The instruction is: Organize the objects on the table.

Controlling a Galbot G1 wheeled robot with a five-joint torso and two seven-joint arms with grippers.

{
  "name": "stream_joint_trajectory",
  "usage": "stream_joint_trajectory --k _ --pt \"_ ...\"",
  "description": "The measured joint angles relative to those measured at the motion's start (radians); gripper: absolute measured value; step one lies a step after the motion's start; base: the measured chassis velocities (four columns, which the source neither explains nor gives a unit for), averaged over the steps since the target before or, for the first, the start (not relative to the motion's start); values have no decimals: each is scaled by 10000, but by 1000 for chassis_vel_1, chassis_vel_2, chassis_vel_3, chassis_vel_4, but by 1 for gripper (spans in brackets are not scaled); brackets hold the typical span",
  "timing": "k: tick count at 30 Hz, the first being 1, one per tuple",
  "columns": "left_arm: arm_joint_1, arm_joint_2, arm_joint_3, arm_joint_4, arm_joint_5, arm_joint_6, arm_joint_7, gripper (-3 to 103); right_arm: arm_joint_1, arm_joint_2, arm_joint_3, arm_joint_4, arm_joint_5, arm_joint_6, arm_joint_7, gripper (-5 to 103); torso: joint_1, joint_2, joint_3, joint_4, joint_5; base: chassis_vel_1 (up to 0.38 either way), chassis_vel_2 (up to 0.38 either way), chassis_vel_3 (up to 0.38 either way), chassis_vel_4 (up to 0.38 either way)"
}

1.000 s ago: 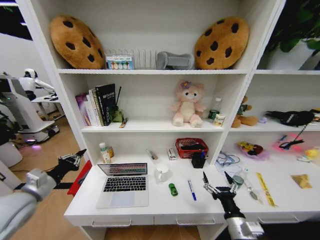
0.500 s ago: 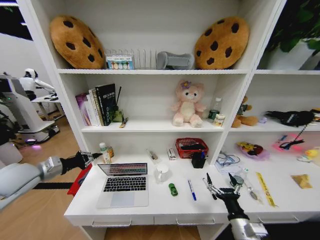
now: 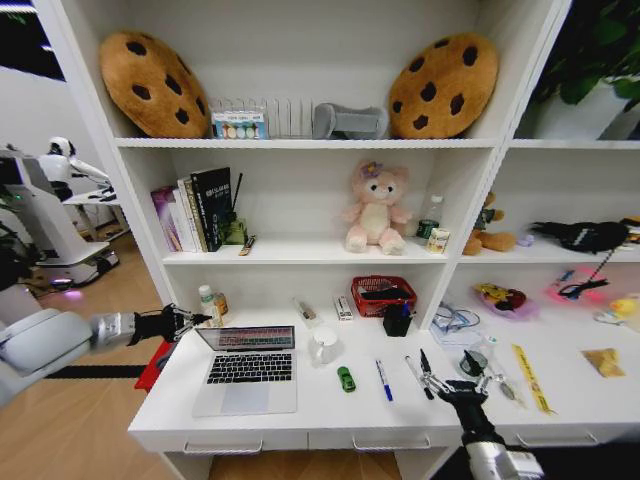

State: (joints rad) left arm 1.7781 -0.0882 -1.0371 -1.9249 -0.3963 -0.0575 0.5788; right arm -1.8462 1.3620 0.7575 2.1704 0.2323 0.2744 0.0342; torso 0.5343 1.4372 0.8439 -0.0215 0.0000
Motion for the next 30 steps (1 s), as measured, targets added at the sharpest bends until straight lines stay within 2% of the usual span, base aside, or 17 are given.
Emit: stream_joint_trajectory --k 9,16,22,30 --pt "17 59 35 116 300 1 -113 0 -35 119 -99 -75 -122 74 -17 100 0 0 0 0 0 0 0 0 0" --pt "132 405 72 173 392 127 -299 0 -91 349 -160 -245 -232 224 -98 100 0 0 0 -2 -1 0 0 0 0" --pt "336 774 74 335 564 421 -388 0 -86 355 5 -355 -121 317 -121 100 0 0 0 -2 0 0 0 0 0" --pt "391 556 263 256 1159 852 -652 0 -133 493 156 -426 -58 496 -188 100 0 0 0 1 -1 0 0 0 0"
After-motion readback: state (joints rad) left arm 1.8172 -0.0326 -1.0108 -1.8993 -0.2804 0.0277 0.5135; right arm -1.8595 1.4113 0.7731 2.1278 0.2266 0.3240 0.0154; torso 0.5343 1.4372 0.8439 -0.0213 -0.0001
